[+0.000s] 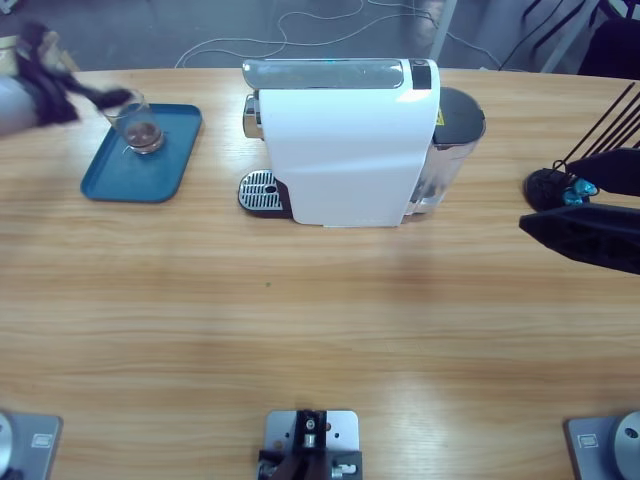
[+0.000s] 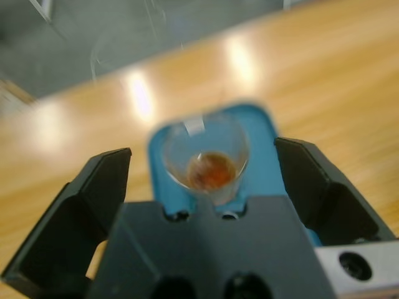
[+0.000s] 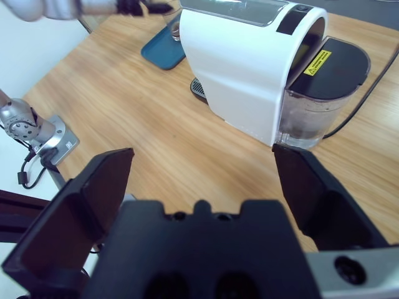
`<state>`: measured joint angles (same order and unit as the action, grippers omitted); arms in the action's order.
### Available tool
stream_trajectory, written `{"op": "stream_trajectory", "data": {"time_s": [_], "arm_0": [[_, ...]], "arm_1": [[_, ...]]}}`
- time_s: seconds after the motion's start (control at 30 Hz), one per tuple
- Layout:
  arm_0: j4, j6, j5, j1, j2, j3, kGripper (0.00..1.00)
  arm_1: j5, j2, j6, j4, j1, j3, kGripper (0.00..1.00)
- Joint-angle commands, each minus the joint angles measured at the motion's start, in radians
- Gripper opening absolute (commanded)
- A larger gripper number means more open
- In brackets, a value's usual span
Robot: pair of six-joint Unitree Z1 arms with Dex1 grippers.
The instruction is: Pour coffee
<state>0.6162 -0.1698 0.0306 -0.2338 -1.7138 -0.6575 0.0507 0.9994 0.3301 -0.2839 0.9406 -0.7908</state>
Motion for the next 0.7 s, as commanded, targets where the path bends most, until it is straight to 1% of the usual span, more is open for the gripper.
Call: {"op": "stream_trajectory", "data": {"time_s": [0.03, 0.07, 0.13, 0.2, 0.27, 0.33, 0.4, 0.53, 0.6, 0.7], "arm_0": [[-0.435, 0.125, -0.011, -0.046, 0.502, -0.043, 0.987], [-0.515, 0.134, -0.01, -0.072, 0.553, -0.051, 0.987], [-0.666, 0.187, -0.007, -0.152, 0.652, -0.061, 0.987], [-0.765, 0.239, 0.014, -0.249, 0.721, -0.062, 0.987], [-0.871, 0.251, 0.058, -0.335, 0.763, -0.071, 0.987], [-0.935, 0.262, 0.099, -0.394, 0.78, -0.073, 0.987], [-0.982, 0.259, 0.107, -0.45, 0.801, -0.07, 0.987], [-1.061, 0.245, 0.12, -0.517, 0.846, -0.08, 0.987], [-1.073, 0.223, 0.12, -0.518, 0.854, -0.094, 0.987], [-1.073, 0.17, 0.123, -0.518, 0.812, -0.106, 0.987]], "arm_1": [[0.06, -0.084, -0.013, 0.003, 0.01, 0.055, 1.0], [0.075, -0.092, -0.015, -0.008, 0.009, 0.057, 1.0], [0.112, -0.096, -0.048, -0.043, 0.009, 0.053, 1.0], [0.144, -0.094, -0.082, -0.076, 0.009, 0.05, 1.0], [0.164, -0.087, -0.1, -0.103, 0.009, 0.055, 1.0], [0.166, -0.078, -0.102, -0.112, 0.01, 0.061, 1.0], [0.173, -0.073, -0.104, -0.124, 0.009, 0.061, 1.0], [0.182, -0.086, -0.112, -0.139, 0.009, 0.066, 1.0], [0.189, -0.095, -0.113, -0.149, 0.009, 0.067, 1.0], [0.19, -0.096, -0.112, -0.15, 0.009, 0.086, 1.0]]}}
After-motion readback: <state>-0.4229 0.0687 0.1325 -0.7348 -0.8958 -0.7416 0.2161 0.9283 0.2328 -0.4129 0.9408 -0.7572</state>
